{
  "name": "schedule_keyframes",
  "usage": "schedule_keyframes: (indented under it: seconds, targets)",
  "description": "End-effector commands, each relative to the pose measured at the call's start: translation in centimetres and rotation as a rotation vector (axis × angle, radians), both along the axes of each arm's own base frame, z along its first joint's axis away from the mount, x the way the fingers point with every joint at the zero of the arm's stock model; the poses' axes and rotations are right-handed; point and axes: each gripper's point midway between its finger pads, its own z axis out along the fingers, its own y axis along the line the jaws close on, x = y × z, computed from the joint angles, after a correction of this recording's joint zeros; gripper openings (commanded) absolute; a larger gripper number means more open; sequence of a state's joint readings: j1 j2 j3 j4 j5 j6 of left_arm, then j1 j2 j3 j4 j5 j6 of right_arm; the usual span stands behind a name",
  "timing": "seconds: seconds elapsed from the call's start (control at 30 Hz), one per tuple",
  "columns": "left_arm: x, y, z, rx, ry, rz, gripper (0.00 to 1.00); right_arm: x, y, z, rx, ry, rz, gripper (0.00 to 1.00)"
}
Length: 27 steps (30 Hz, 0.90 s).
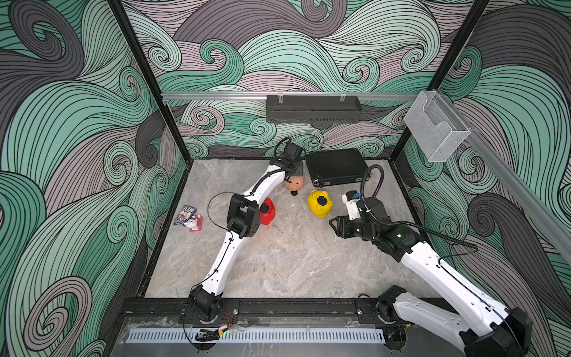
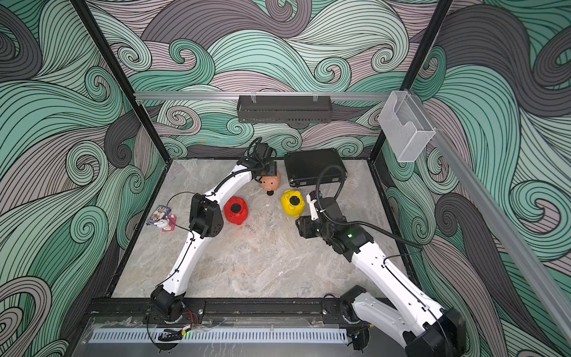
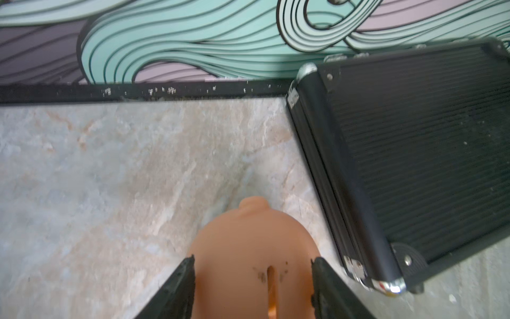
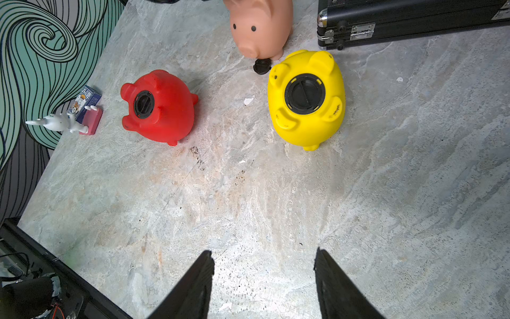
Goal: Close piggy banks
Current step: Move the piggy bank to the center of the board.
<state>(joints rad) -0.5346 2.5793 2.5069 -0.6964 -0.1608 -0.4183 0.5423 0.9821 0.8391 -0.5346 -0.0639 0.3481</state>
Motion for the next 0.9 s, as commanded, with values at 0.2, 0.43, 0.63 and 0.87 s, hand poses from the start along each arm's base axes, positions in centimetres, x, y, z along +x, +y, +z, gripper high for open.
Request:
schedule_keyframes:
  seconds: [0.2, 0.43, 0.63, 0.87]
  targets:
    - [-6.9, 0.8, -4.8, 0.029, 0.279, 0.075, 0.60, -0.4, 0.1, 0.3, 0.006, -0.018, 0.017, 0.61]
    - [-10.6, 1.6, -5.3, 0.022, 0.382, 0.108, 0.60, -0.3, 0.0, 0.5, 0.005, -0.029, 0.012, 0.61]
    - [-13.5, 2.7, -6.0, 0.030, 0.412, 0.130, 0.59, -0.1, -0.2, 0.7, 0.000, -0.042, 0.004, 0.61]
    - [-16.6, 3.5, -5.9, 0.033, 0.430, 0.138, 0.59, 0.0, -0.5, 0.9, -0.002, -0.065, -0.011, 0.62]
